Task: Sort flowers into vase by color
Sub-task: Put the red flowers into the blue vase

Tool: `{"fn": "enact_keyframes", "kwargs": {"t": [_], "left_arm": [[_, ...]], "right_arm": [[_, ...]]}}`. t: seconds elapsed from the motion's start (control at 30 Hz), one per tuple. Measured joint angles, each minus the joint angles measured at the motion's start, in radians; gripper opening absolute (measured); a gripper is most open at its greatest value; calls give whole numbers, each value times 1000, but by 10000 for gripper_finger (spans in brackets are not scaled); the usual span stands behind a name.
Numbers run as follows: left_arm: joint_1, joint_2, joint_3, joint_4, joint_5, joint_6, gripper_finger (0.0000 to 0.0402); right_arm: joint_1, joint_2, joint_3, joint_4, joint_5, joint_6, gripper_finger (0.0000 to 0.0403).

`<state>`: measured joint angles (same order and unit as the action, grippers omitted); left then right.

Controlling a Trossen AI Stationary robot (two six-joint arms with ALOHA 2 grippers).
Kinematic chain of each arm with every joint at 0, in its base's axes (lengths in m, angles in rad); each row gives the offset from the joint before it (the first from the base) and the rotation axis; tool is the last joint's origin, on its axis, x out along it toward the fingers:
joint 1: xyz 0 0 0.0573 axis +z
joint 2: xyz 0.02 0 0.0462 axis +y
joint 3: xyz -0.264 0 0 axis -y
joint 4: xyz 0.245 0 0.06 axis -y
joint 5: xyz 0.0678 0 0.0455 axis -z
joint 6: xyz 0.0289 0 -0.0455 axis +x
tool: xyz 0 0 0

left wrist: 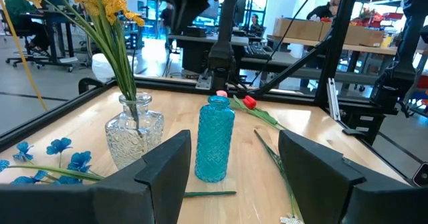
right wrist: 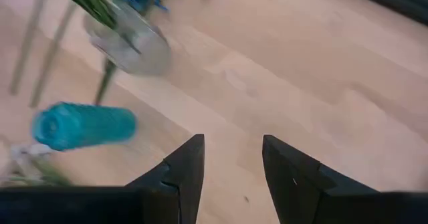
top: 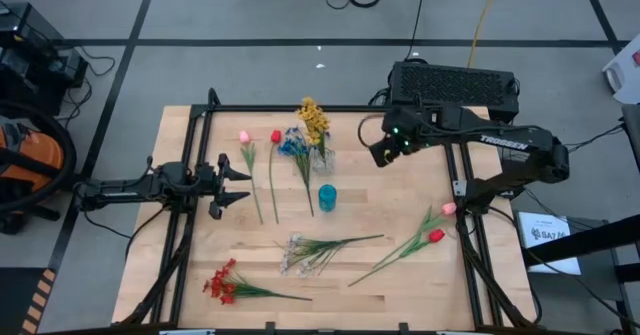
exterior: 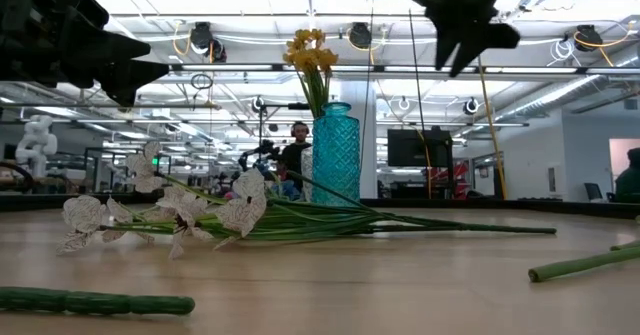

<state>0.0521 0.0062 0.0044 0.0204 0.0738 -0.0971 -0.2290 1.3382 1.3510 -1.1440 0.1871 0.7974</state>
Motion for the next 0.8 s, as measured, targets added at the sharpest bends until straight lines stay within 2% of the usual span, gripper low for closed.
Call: {"fn": "enact_keyframes", "kwargs": {"t": [0.17,0.3,0.43,0.57,0.7,0.8], "left_arm": [[0,0,0,0,0,20,234],[0,0,0,3,0,238,234],[0,0,0,7,0,282,234],[0,0,0,21,0,167,234],[0,0,0,20,0,-43,234],[0,0,0,24,0,-178,234]], "right_arm": [[151,-3,0,-58,84,199,143],[283,0,0,-55,136,361,143],[409,9,-1,-65,183,530,143],[523,22,-1,-70,241,683,143],[619,48,-1,-74,306,817,143],[669,72,-1,-87,315,888,143]]}}
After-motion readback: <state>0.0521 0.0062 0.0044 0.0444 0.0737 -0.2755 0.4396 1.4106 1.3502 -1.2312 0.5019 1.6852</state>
